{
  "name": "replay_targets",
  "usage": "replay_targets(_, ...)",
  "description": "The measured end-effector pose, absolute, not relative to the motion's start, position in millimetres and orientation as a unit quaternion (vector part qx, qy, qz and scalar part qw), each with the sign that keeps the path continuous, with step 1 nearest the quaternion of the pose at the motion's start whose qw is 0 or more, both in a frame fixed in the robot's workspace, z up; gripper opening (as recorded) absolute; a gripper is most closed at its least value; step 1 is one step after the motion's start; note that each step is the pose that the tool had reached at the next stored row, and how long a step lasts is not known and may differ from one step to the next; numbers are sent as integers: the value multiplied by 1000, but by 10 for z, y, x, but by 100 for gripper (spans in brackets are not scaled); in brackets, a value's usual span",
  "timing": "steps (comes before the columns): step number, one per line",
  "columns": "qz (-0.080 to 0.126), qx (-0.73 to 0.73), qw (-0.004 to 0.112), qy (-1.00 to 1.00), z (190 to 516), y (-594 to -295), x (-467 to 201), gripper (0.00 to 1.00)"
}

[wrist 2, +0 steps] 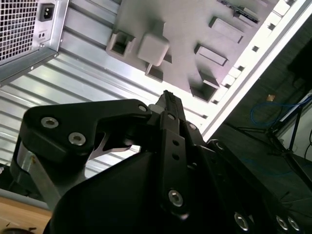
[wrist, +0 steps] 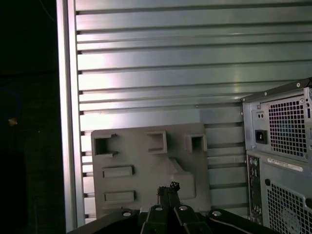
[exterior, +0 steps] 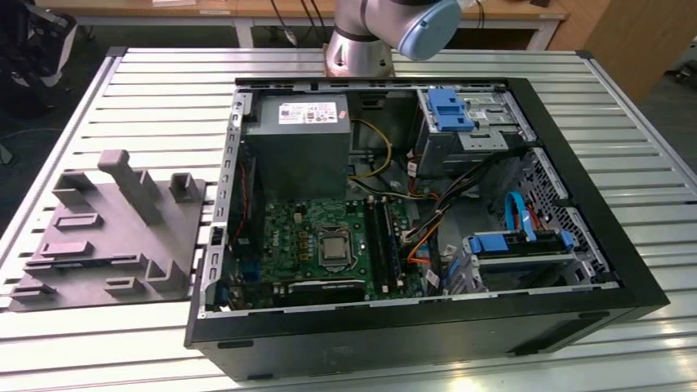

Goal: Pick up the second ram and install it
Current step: 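Reach for the second ram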

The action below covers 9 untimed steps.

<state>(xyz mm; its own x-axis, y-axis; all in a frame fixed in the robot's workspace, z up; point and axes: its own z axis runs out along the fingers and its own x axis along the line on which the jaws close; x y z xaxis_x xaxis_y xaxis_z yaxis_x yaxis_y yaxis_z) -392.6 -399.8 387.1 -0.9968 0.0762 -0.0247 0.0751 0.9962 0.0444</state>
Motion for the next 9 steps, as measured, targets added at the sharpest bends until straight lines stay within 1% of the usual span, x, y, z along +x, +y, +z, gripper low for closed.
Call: replay_targets(9, 22, 38, 11, 999, 3814, -4064, -4044, 10)
